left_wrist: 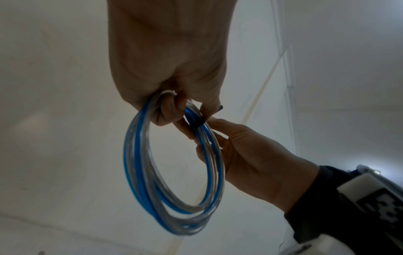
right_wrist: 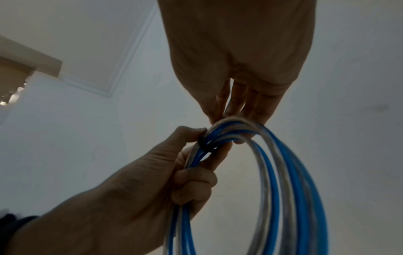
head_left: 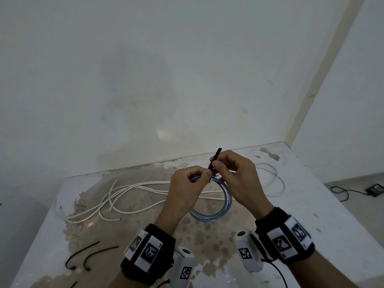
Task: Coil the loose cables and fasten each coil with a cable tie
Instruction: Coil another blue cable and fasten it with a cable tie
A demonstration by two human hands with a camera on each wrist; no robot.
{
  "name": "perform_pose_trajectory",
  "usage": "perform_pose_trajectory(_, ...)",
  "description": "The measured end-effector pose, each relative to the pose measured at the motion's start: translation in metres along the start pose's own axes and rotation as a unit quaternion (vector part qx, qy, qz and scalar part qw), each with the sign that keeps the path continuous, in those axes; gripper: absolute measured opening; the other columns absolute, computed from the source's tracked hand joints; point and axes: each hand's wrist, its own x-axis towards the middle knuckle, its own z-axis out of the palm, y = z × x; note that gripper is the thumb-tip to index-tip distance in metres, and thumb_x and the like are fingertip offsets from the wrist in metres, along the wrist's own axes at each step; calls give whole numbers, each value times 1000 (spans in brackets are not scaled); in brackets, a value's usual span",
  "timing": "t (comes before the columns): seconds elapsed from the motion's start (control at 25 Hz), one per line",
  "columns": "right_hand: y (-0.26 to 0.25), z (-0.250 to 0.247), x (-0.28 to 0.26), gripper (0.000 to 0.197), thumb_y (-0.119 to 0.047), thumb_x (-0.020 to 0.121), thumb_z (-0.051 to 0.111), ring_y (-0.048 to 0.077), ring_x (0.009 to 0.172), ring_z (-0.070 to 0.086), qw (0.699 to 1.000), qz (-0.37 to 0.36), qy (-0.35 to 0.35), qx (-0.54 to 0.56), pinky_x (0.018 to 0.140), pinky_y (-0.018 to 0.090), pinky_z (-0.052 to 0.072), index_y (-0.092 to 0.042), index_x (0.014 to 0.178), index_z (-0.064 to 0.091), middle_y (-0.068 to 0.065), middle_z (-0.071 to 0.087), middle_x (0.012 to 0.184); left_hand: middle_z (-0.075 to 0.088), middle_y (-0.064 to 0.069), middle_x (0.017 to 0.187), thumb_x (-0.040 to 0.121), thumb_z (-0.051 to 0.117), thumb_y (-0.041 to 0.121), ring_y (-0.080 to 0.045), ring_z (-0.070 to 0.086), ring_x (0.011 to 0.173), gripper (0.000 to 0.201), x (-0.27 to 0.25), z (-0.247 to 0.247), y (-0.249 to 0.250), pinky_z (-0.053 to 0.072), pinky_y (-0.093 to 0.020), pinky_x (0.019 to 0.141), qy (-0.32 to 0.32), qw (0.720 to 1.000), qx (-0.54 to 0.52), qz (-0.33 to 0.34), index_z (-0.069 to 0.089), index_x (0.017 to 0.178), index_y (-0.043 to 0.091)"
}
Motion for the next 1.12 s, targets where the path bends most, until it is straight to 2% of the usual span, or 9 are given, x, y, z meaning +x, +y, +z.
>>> perform_pose_trajectory(0.12, -4, -1, 1, 9, -9, 95, 65, 10, 75, 71, 999, -21, 5, -40, 63, 18, 52, -15, 91, 69, -4, 73, 80, 73, 7, 75, 94, 63, 19, -11, 68, 74, 20, 0, -1, 2, 53, -30, 71, -14, 1000, 7, 11, 75, 79, 18)
perform_pose_trajectory(0.32, -2, -6, 4, 7, -14, 94, 66, 12, 73, 68, 994, -36, -2, -105, 66, 27, 54, -18, 88, 67, -6, 71, 75, 68, 6, 84, 92, 62, 33, -10, 66, 82, 17, 6, -7, -6, 54, -33, 75, -56, 998, 11, 21, 76, 82, 29)
perform_pose_trajectory(0.48, -5, 0, 4, 5, -12, 95, 64, 12, 67, 70, 999, 10, 25, -47, 59, 27, 58, -12, 91, 67, 1, 72, 81, 63, 17, 64, 94, 62, 24, 7, 53, 52, 19, 6, -4, 0, 36, -13, 56, -30, 1000, -5, 4, 70, 78, 21)
perform_pose_trajectory(0.6, -9, 3, -1, 5, -13, 97, 63, 18, 64, 68, 999, 34, 37, -20, 49, 36, 60, -13, 92, 66, 1, 69, 83, 63, 18, 63, 98, 55, 17, 7, 52, 50, 20, 7, -4, 3, 37, -9, 55, -24, 1000, -15, -6, 67, 82, 15)
perform_pose_trajectory(0.72, -13, 4, -2, 5, -13, 96, 64, 17, 64, 67, 998, 41, 35, -14, 43, 33, 57, -14, 93, 67, 1, 68, 85, 66, 11, 76, 97, 56, 16, 4, 59, 64, 14, 8, -5, 3, 45, -14, 65, -25, 1000, -9, -5, 61, 84, 16)
perform_pose_trajectory(0.8, -15, 4, -1, 5, -14, 96, 65, 18, 66, 69, 999, 39, 27, -20, 40, 33, 55, -16, 92, 68, 4, 68, 88, 66, 4, 80, 96, 58, 17, 4, 56, 58, 13, 7, -5, 6, 44, -15, 60, -31, 999, -25, -11, 57, 84, 17)
perform_pose_trajectory(0.96, -18, 0, 2, 6, -14, 95, 65, 22, 65, 68, 999, 32, 21, -32, 39, 37, 55, -16, 91, 69, 3, 68, 87, 55, 19, 52, 100, 53, 15, 6, 49, 45, 21, 4, -5, 14, 35, -7, 49, -45, 998, -49, -19, 56, 79, 15)
perform_pose_trajectory(1.04, -19, -1, 2, 5, -14, 95, 65, 19, 64, 68, 999, 33, 15, -35, 38, 36, 55, -13, 92, 69, 4, 68, 83, 58, 14, 60, 97, 57, 17, 4, 53, 51, 16, 3, -5, 13, 38, -8, 53, -39, 998, -46, -26, 57, 82, 14)
perform_pose_trajectory(1.12, -19, -1, 2, 5, -13, 95, 65, 14, 61, 68, 998, 30, 11, -45, 40, 34, 55, -12, 92, 68, 4, 68, 78, 62, 3, 79, 94, 62, 21, -2, 62, 72, 6, 4, -4, 8, 46, -14, 64, -28, 998, -38, -41, 58, 91, 17)
